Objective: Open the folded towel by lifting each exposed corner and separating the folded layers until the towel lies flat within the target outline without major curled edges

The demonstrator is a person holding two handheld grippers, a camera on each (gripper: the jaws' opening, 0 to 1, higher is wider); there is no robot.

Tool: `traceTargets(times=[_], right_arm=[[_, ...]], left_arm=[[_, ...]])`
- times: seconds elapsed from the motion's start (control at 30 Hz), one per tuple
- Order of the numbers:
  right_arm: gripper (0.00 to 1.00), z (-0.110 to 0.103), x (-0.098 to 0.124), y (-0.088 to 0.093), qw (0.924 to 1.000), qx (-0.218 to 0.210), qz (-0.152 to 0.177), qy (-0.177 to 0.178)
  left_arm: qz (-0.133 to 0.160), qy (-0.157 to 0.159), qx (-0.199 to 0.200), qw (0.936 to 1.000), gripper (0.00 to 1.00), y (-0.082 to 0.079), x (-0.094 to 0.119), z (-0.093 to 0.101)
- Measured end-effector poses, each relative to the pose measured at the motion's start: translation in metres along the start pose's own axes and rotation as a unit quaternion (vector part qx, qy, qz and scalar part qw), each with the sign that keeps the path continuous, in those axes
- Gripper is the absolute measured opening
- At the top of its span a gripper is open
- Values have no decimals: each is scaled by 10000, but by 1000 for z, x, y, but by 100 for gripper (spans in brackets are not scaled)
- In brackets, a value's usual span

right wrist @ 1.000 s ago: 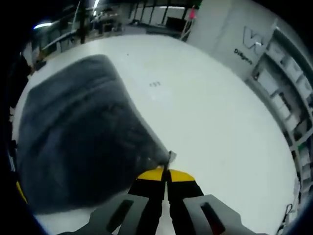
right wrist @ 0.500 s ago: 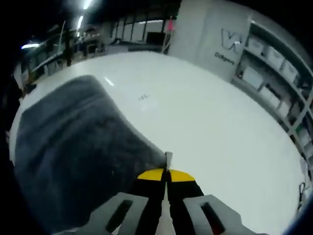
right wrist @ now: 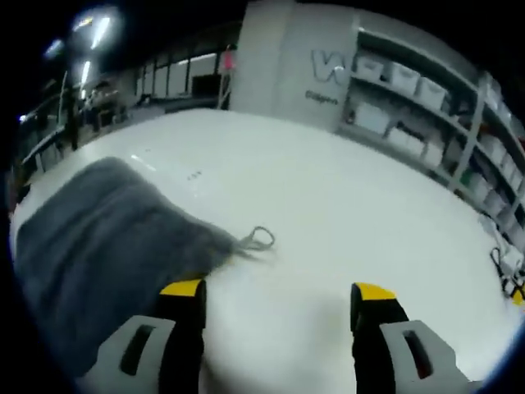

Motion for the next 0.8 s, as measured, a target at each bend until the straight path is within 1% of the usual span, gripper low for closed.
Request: traceTargets(times=[0.03, 0.1, 0.17, 0.2, 0.23, 0.3, 0.33, 0.43, 0.5, 0.57, 0.63, 0.7, 0.8], right_arm=[[79, -1, 3, 3, 10000, -63, -55, 16], [78, -4, 8, 9, 9999, -87, -43, 39], [78, -8, 16, 15, 9998, -144, -114, 38], [78, -9, 20, 17, 9998, -90, -194, 64], [77, -9, 27, 17, 9997, 45, -198, 132], [78, -11, 36, 15, 9998, 41, -66, 168], [79, -12, 42, 12, 9998, -51, 16, 175], [82, -16, 57, 4, 9993, -206, 255, 192], [83, -19, 69, -4, 9979, -296, 531, 218], [88, -26, 84, -9, 9965, -409, 701, 217], [93, -31, 94, -14, 9940, -533, 918, 277], [98, -37, 107, -16, 9915, -621, 1095, 327], [99, -50, 127, -16, 9886, -713, 1271, 369]], left_arm=[[29, 40, -68, 10000, 100, -2, 2, 2], [61, 58, -116, 9999, 100, -6, 8, 4], [167, 51, -133, 9998, 100, -12, 14, 5], [228, 41, -123, 9997, 100, -16, 18, 5], [306, 27, -115, 9995, 100, -20, 23, 5], [451, -45, -136, 9989, 100, -29, 33, 2], [533, -107, -165, 9984, 100, -34, 40, -1], [807, -413, -257, 9956, 100, -47, 63, -13], [987, -675, -274, 9925, 100, -54, 85, -24], [1097, -887, -264, 9897, 100, -59, 101, -34], [1266, -1141, -290, 9849, 100, -64, 122, -45], [1432, -1466, -272, 9784, 100, -69, 142, -58], [1673, -1898, -203, 9672, 99, -74, 172, -77]])
Point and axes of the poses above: the point that each gripper's makers call its tool centre point, and the gripper's own axes: x roughly backward along the fingers, z roughly to its right, y roughly out of its underside, the point moved 8 cm from there along x, roughly backward along the fingers, and after that the axes turned 12 degrees about x, right-handed, at the moved point
